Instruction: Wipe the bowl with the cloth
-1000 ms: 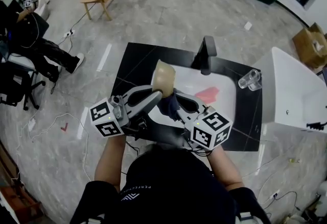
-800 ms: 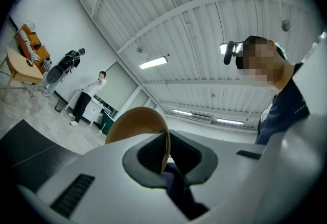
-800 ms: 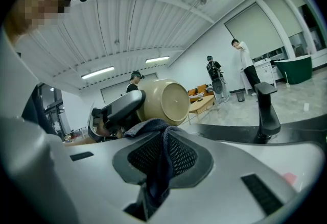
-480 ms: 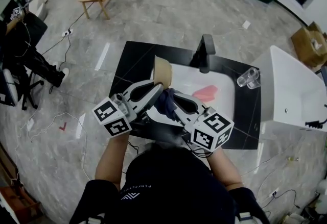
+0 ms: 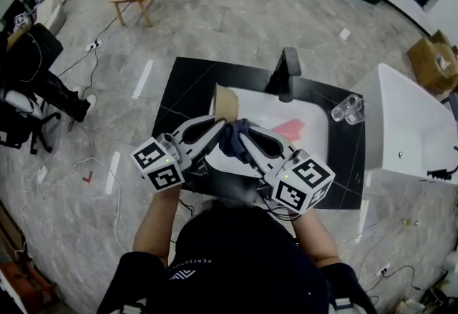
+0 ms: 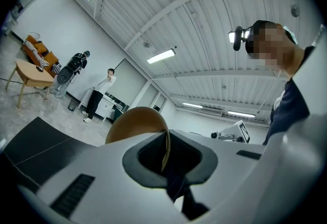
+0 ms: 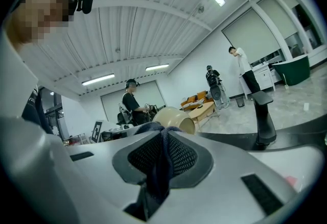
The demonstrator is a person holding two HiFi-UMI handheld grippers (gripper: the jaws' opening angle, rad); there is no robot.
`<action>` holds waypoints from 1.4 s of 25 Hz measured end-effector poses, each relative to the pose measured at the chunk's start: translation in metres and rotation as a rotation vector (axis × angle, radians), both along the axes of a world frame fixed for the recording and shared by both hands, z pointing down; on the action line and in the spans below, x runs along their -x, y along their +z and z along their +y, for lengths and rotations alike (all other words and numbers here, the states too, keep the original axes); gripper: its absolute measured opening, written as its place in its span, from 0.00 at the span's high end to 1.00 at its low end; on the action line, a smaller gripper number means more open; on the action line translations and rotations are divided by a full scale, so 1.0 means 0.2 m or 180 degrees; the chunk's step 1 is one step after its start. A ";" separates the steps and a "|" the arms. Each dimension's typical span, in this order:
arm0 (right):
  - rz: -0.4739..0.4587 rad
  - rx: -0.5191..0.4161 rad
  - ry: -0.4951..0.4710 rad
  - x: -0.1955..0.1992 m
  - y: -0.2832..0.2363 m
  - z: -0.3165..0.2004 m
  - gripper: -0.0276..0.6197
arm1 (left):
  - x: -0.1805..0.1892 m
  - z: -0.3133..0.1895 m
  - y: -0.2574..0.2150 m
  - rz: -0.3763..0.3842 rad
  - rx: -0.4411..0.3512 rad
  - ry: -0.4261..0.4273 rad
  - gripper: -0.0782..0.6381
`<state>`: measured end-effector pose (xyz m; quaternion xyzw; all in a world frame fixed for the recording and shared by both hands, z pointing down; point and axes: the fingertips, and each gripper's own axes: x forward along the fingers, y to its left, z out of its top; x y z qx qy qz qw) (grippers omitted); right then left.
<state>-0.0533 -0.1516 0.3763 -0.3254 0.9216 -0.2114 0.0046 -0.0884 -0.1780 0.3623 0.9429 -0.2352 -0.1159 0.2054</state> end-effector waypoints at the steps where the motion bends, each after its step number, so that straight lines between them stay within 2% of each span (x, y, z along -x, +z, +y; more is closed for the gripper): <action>1: -0.0006 -0.0006 0.0011 0.00 -0.01 0.00 0.86 | 0.00 0.00 0.00 -0.0006 0.0010 0.0006 0.87; 17: -0.0120 -0.0192 0.0069 -0.04 -0.11 -0.01 0.87 | 0.02 0.07 0.15 -0.0268 0.0142 0.0122 0.87; 23: -0.0139 -0.0279 0.0149 -0.06 -0.14 -0.03 0.86 | -0.04 0.13 0.21 -0.0437 0.0121 0.0375 0.87; 29: 0.0005 -0.0365 0.0206 -0.07 -0.13 -0.05 0.86 | -0.09 0.22 0.18 -0.0406 0.0106 0.0685 0.87; 35: 0.0074 -0.0396 0.0305 -0.11 -0.12 -0.09 0.86 | -0.11 0.28 0.16 -0.0482 -0.0052 0.0919 0.87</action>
